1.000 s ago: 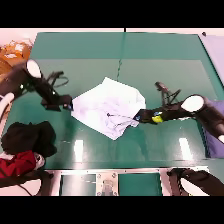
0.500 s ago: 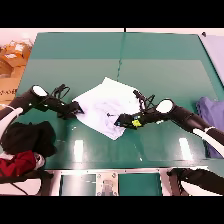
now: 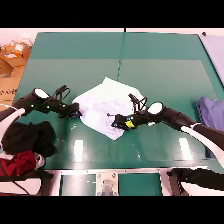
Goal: Fold the shirts.
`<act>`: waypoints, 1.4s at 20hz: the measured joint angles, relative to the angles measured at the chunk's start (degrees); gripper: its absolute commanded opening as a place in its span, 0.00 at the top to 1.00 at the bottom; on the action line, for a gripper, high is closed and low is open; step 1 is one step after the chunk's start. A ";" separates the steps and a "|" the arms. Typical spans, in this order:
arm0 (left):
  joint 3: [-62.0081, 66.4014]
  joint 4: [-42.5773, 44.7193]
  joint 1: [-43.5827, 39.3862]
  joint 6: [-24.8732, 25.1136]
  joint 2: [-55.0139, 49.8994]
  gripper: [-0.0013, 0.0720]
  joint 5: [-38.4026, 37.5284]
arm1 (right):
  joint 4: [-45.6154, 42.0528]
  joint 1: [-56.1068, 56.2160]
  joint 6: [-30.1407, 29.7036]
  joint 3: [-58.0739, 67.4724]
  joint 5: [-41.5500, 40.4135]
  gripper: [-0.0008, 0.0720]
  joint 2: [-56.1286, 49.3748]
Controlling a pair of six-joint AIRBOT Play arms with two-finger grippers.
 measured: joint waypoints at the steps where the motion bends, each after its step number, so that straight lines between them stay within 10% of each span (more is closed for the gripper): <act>1: 0.00 0.00 0.00 0.20 0.13 0.95 -0.04 | 1.42 0.11 -1.46 0.28 -0.33 0.97 -0.39; 14: 32.72 21.73 0.11 -8.96 34.62 0.95 -2.69 | 5.73 -35.26 -4.31 34.01 16.76 0.97 21.38; 21: 61.20 25.66 0.11 -9.84 40.46 0.95 -3.85 | 6.08 -53.77 -3.23 47.04 12.04 0.97 35.41; 28: 63.21 26.80 0.09 -8.52 39.41 0.95 -4.11 | 4.83 -60.72 -4.11 47.32 5.62 0.97 40.13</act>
